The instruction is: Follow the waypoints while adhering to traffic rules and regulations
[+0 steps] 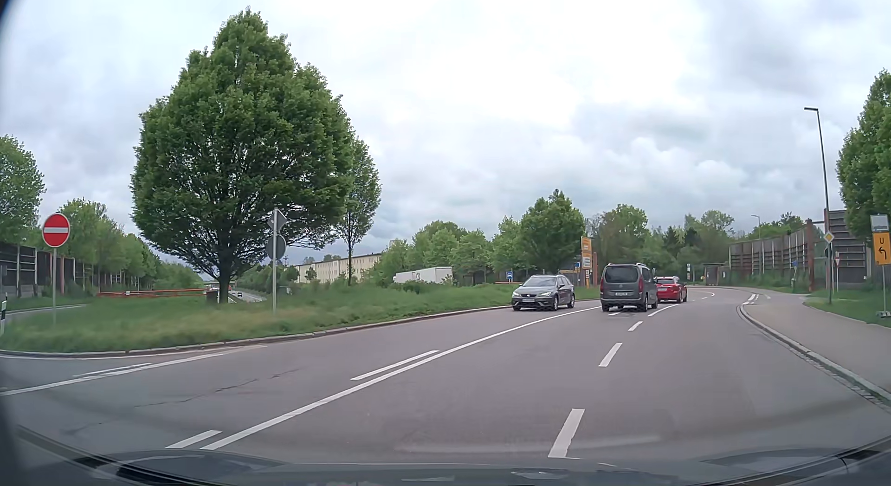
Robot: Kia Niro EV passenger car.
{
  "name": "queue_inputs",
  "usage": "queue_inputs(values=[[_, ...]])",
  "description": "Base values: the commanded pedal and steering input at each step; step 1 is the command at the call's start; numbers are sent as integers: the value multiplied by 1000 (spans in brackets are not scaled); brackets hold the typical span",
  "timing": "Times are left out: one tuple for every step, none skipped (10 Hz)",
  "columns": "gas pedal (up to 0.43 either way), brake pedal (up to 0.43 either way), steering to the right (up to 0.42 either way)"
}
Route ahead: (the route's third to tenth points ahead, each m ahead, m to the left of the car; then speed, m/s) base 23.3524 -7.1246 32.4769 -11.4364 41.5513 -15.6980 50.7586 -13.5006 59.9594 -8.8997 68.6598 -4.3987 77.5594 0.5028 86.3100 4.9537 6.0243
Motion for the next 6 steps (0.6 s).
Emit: queue_inputs(values=[[79, 12, 67], [87, 12, 69], [98, 12, 69], [110, 12, 69], [110, 12, 72], [118, 12, 87]])
